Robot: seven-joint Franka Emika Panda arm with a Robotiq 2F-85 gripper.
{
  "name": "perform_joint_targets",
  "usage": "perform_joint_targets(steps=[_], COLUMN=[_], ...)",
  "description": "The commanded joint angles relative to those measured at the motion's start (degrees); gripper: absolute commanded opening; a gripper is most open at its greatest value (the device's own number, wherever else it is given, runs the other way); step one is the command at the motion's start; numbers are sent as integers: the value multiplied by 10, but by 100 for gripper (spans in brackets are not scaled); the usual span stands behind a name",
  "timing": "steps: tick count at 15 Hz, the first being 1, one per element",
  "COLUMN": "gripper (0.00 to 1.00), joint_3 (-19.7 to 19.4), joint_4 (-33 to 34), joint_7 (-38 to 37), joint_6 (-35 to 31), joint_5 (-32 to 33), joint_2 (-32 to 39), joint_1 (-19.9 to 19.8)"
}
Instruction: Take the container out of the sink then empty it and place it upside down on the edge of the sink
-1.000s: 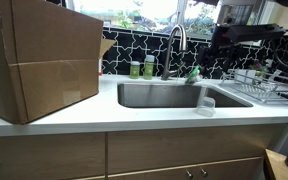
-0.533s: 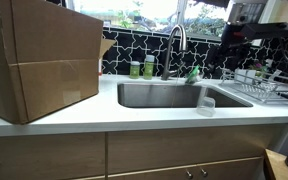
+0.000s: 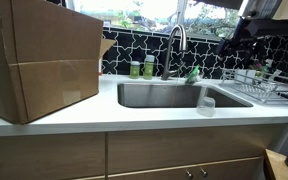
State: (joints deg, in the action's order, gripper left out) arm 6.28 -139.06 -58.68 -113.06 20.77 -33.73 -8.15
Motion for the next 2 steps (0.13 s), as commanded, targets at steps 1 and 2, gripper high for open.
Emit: perform_joint_targets(steps=[1,2], gripper=[100,100], joint_3=[4,5], joint_4=[-1,-3], joint_7=[-3,-6], joint_6=[0,0], joint_5=[0,0], joint_2=[-2,-3], joint_1=[-5,-5])
